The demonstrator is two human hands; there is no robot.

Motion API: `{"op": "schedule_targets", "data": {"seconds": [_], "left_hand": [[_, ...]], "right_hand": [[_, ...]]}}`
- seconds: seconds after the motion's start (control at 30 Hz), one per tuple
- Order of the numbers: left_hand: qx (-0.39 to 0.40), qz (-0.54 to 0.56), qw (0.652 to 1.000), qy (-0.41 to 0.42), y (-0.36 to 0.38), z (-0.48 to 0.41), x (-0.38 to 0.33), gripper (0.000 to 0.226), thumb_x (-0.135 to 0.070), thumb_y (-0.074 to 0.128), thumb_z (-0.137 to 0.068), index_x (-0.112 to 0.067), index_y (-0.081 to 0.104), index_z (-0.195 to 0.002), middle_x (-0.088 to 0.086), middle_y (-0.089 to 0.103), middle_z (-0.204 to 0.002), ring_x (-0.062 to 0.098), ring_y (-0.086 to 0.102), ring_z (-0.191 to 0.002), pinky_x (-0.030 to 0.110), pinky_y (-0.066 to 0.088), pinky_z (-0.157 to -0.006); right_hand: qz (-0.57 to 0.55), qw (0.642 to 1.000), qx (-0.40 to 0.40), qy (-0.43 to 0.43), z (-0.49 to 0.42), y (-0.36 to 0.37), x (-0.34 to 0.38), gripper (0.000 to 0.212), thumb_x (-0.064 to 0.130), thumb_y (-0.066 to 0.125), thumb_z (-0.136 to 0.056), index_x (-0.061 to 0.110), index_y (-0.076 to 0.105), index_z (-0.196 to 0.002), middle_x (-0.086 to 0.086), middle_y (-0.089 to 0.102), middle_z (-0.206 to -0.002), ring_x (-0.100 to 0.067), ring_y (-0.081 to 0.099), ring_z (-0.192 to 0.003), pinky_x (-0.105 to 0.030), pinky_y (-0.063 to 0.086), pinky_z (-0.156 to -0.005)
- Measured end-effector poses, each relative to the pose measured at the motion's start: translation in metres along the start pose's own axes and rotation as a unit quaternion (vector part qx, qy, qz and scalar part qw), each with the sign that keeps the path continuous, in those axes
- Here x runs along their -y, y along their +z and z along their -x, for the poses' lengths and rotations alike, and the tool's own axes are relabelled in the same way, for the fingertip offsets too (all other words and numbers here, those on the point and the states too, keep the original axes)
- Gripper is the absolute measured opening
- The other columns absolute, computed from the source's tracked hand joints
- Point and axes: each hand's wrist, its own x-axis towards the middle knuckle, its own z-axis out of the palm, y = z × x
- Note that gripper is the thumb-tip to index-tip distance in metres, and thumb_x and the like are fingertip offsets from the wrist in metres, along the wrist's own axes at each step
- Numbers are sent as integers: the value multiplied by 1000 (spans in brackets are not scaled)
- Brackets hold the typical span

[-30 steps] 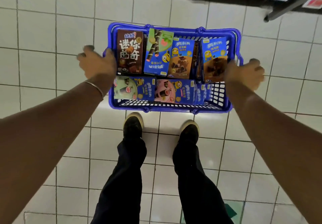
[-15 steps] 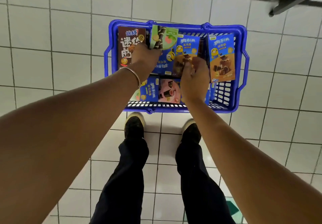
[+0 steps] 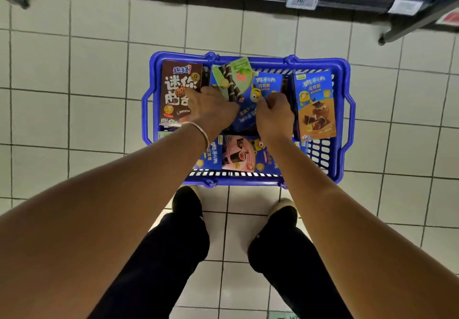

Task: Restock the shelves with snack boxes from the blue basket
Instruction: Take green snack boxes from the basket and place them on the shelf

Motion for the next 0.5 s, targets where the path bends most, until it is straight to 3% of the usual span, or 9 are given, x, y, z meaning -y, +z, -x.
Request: {"op": "schedule_targets", "data": {"seconds": [0.13, 0.23, 0.3, 0.4, 0.5], "left_hand": [[-42, 39, 998, 25, 16, -13, 9, 74, -60, 67, -86, -11, 50, -138, 16, 35, -149, 35, 41, -139, 43, 25, -120], [-78, 153, 985, 31, 26, -7, 15, 67, -47, 77, -81, -9, 54, -131, 18, 27, -150, 35, 45, -133, 31, 39, -104], [-79, 235, 967, 58, 27, 0, 19, 62, -32, 81, -81, -7, 51, -130, 17, 37, -140, 33, 54, -118, 27, 45, -94], [-46, 319, 944, 72, 20, 10, 21, 60, -15, 78, -82, -10, 43, -130, 15, 60, -123, 31, 65, -106, 31, 58, -76], [-24, 348, 936, 50, 5, 19, 22, 56, -10, 80, -78, -11, 44, -121, 6, 65, -102, 28, 70, -99, 37, 62, -76]], "right_hand": [[-16, 1000, 20, -8, -12, 7, -4, 21, 29, 53, -101, 14, 63, -112, -2, 68, -97, -21, 65, -86, -37, 53, -71], [-9, 998, 55, -16, -11, 16, -1, 25, 29, 54, -100, 12, 68, -112, -2, 67, -89, -22, 60, -80, -36, 49, -69], [-11, 997, 71, 1, -4, 20, 5, 25, 30, 55, -99, 11, 66, -111, -3, 62, -85, -23, 55, -78, -36, 46, -67], [9, 995, 94, 35, 4, 20, 9, 25, 27, 54, -96, 16, 62, -118, -5, 64, -92, -23, 54, -80, -33, 40, -63], [-29, 991, 117, 59, 11, 15, 17, 22, 21, 56, -94, 18, 62, -116, -1, 61, -83, -19, 53, -70, -34, 46, -60]]}}
